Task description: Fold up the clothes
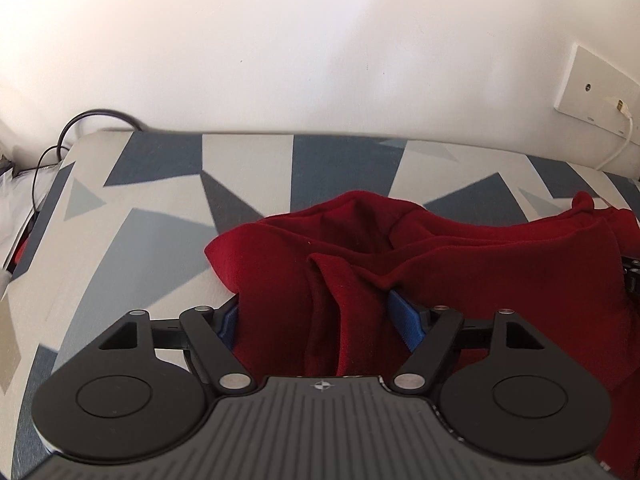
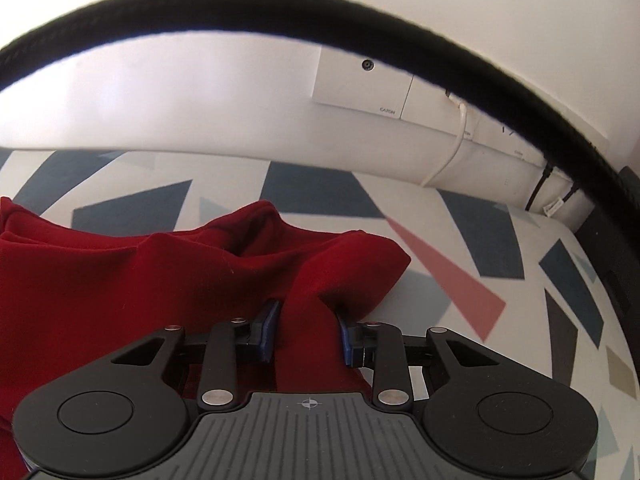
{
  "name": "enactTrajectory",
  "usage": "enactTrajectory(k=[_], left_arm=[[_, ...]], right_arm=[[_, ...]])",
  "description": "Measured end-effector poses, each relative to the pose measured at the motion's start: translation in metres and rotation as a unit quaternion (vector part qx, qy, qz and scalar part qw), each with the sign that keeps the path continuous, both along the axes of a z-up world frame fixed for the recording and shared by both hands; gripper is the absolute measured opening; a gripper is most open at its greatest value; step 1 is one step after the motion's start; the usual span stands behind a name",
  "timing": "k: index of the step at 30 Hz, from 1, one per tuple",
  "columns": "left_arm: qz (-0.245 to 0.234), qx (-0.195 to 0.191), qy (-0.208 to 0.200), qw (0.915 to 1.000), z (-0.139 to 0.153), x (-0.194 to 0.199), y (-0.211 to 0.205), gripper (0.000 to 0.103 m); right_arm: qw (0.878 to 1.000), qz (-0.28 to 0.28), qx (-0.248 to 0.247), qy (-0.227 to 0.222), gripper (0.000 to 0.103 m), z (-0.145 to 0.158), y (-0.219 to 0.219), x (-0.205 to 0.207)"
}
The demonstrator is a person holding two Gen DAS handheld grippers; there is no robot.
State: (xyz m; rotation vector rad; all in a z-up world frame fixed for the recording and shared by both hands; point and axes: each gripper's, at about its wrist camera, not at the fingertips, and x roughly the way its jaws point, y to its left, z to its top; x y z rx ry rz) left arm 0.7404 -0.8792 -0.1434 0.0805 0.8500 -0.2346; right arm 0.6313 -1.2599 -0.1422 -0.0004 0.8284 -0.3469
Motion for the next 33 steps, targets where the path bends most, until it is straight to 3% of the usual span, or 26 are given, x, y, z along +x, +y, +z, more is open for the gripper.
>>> enactTrajectory(k=[8,11,12,13,14,18,23,30,33], left_arm=[[0.014,-0.004,-0.001,0.9999,-0.002,0.037,-0.012,0.082],[0.026,-0.004,0.013,0.9996,0.000,0.041,-0.008,0.089],[0.029,-0.003,0.021,0.9993,0.003,0.040,-0.004,0.089],[0.035,-0.001,0.027,0.9990,0.008,0.037,0.001,0.088],[0.041,-0.002,0.027,0.9988,0.014,0.031,0.008,0.087],[0.047,-0.042,0.021,0.9978,0.039,-0.011,0.043,0.087],[0.064,-0.080,0.038,0.9940,0.047,-0.100,0.082,0.088],[0.069,-0.063,0.083,0.9921,0.031,-0.212,0.108,0.088],[0.053,-0.062,0.100,0.9916,0.025,-0.240,0.106,0.088]], right_arm=[[0.999,-0.032,0.023,-0.009,0.028,0.000,-0.017,0.028],[0.997,-0.052,0.052,-0.011,0.045,0.004,-0.027,0.023],[0.996,-0.057,0.070,-0.014,0.067,0.008,-0.034,0.017],[0.994,-0.062,0.089,-0.017,0.075,0.012,-0.041,0.010],[0.992,-0.059,0.105,-0.035,0.075,0.018,-0.047,-0.004],[0.982,-0.055,0.161,-0.081,0.076,0.036,-0.069,-0.065],[0.969,-0.073,0.219,-0.092,0.076,0.039,-0.085,-0.160],[0.942,-0.168,0.280,-0.080,0.074,0.028,-0.105,-0.282],[0.946,-0.190,0.255,-0.070,0.077,0.023,-0.095,-0.320]])
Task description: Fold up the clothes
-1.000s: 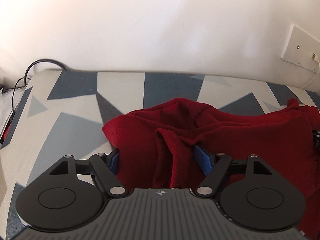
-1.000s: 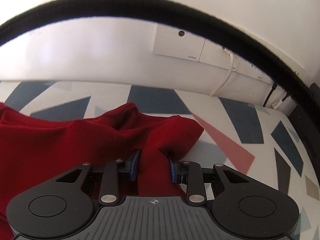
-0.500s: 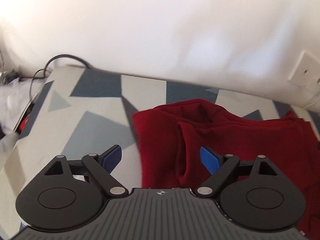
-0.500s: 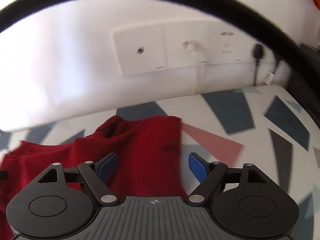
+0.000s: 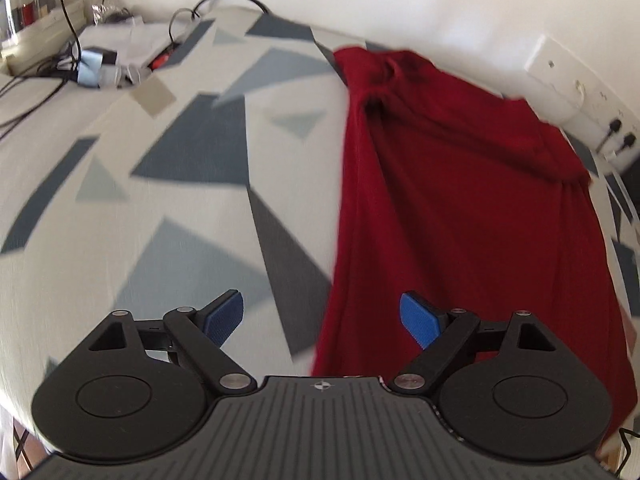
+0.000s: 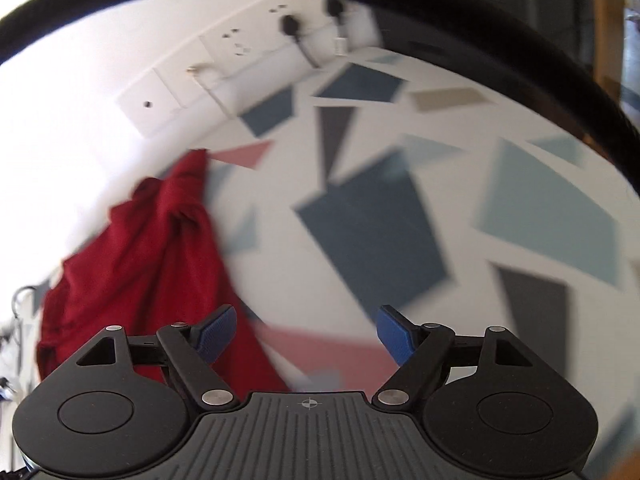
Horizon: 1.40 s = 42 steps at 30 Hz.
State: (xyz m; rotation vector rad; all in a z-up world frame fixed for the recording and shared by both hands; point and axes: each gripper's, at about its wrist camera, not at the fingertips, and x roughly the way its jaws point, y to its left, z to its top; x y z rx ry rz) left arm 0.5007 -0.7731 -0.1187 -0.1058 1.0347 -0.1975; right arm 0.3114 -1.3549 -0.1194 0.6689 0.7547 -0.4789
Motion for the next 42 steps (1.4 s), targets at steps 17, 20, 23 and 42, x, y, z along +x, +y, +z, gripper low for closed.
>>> enactTrajectory(k=[17,20,23,42], left_arm=[[-0.077,0.084,-0.022,0.9933,-0.028,-0.057,-0.032,0.103],[-0.064,0.086,-0.017,0.9941,-0.028,-0.059,-0.034,0.103],[-0.053,0.087,-0.013,0.9947,-0.027,-0.060,-0.035,0.103],[-0.107,0.075,0.024,0.9911,-0.020,-0.086,-0.015,0.101]], right_arm=[[0.977,0.115,-0.153,0.097,0.102,-0.033,0.091,-0.041],[0.979,0.103,-0.144,0.101,0.102,-0.032,0.090,-0.037],[0.979,0.107,-0.140,0.106,0.102,-0.030,0.089,-0.036],[0.976,0.141,-0.127,0.105,0.069,-0.026,0.086,-0.050]])
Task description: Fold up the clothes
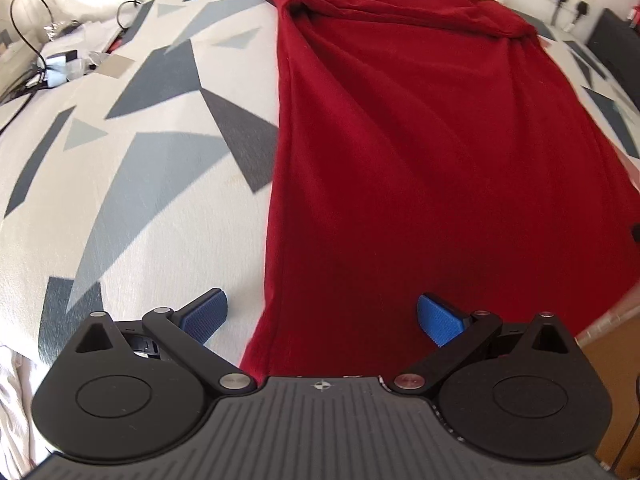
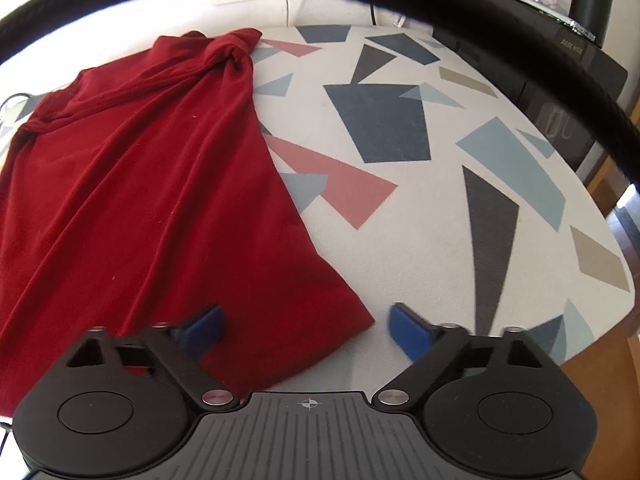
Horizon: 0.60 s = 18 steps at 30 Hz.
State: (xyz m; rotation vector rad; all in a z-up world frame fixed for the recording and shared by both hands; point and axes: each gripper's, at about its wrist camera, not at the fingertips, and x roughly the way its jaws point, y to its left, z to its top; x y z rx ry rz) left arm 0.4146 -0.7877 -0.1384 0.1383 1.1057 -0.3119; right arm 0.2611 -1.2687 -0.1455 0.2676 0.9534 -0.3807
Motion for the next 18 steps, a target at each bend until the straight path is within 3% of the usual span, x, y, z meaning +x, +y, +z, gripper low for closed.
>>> enactTrajectory(k=[3,4,9,10,14,16,18], left_arm=[[-0.013,-0.008,-0.021,0.9997,0.003,-0.017,0.011,0.084],[-0.019,-0.009,-0.027,0.9994,0.005,-0.022,0.013,0.073],[-0.018,-0.033,-0.014,0.9992,0.012,-0.024,0.017,0.029],[-0.021,-0.045,-0.005,0.9988,0.012,-0.021,0.018,0.014],[0.005,-0.081,0.018,0.9965,0.011,-0.012,0.023,0.010],[0.028,-0.094,0.023,0.9949,0.011,-0.011,0.028,0.010],[0.042,-0.100,0.016,0.9940,0.015,-0.012,0.032,0.010]], right_arm=[[1.000,-0.010,0.015,-0.018,0.053,0.004,-0.004,-0.010],[0.999,-0.015,0.018,-0.024,0.049,0.004,-0.005,-0.013],[0.998,-0.021,0.031,-0.040,0.047,0.004,-0.005,-0.021],[0.998,-0.020,0.029,-0.042,0.047,0.003,-0.004,-0.022],[0.998,-0.020,0.011,-0.051,0.041,0.001,0.001,-0.024],[0.998,-0.018,0.017,-0.053,0.019,0.001,0.001,-0.024],[0.997,-0.021,0.054,-0.059,0.010,0.003,-0.004,-0.026]])
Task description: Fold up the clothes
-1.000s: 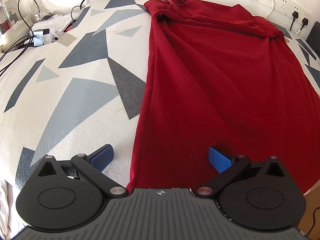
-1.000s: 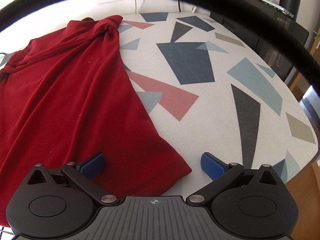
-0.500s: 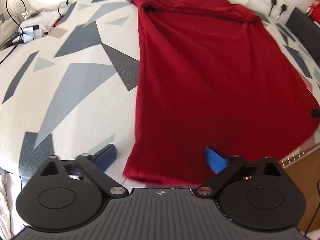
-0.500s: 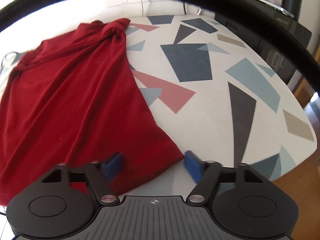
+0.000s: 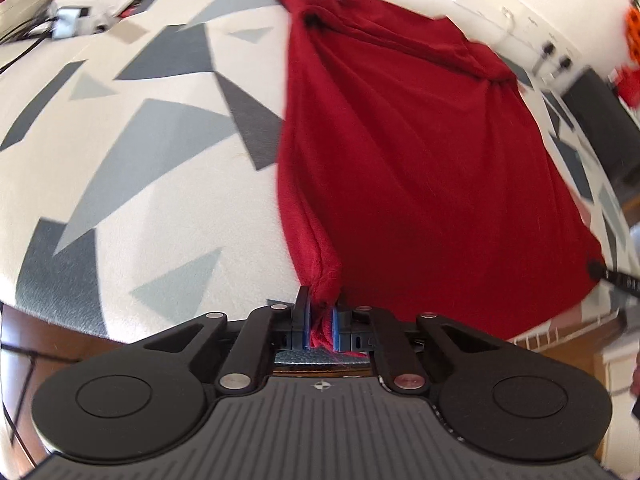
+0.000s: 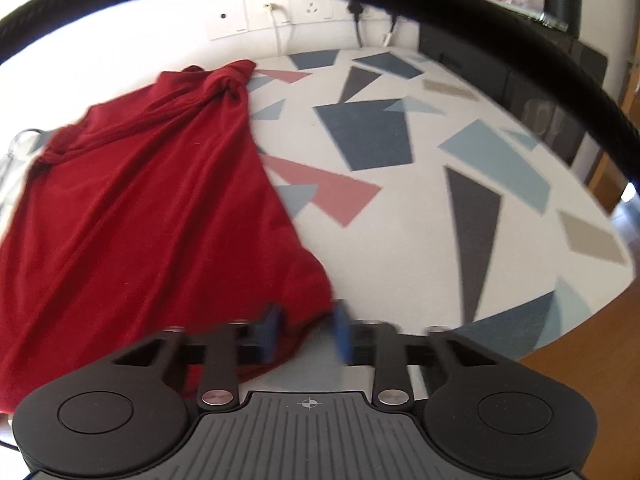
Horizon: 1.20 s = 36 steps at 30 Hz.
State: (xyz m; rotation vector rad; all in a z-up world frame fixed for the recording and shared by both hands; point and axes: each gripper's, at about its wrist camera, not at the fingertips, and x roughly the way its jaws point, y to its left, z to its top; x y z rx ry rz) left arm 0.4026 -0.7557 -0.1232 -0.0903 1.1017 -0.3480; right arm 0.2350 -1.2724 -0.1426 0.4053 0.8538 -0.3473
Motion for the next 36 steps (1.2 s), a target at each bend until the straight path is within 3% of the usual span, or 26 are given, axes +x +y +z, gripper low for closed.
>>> enactTrajectory(k=[9,17,22,27,36], left_arm=[[0.016,-0.015,-0.069,0.9974,0.035,-0.022,0.025,0.009],[0.036,-0.033,-0.041,0.9980,0.029,-0.045,0.058,0.009],[0.032,-0.049,-0.068,0.9960,0.040,-0.057,0.068,0.009],[0.022,-0.068,-0.122,0.9899,0.063,-0.047,0.065,0.009],[0.034,-0.100,-0.194,0.9753,0.117,0.036,0.038,0.009]], right_arm=[[0.995,-0.047,0.062,-0.055,0.008,0.033,0.001,-0.049],[0.994,-0.052,0.093,-0.025,0.008,0.046,0.030,-0.094],[0.994,-0.052,0.085,-0.037,0.008,0.066,0.040,-0.106],[0.992,-0.059,0.080,-0.081,0.008,0.091,0.038,-0.096],[0.984,-0.060,0.080,-0.146,0.008,0.132,-0.002,-0.019]])
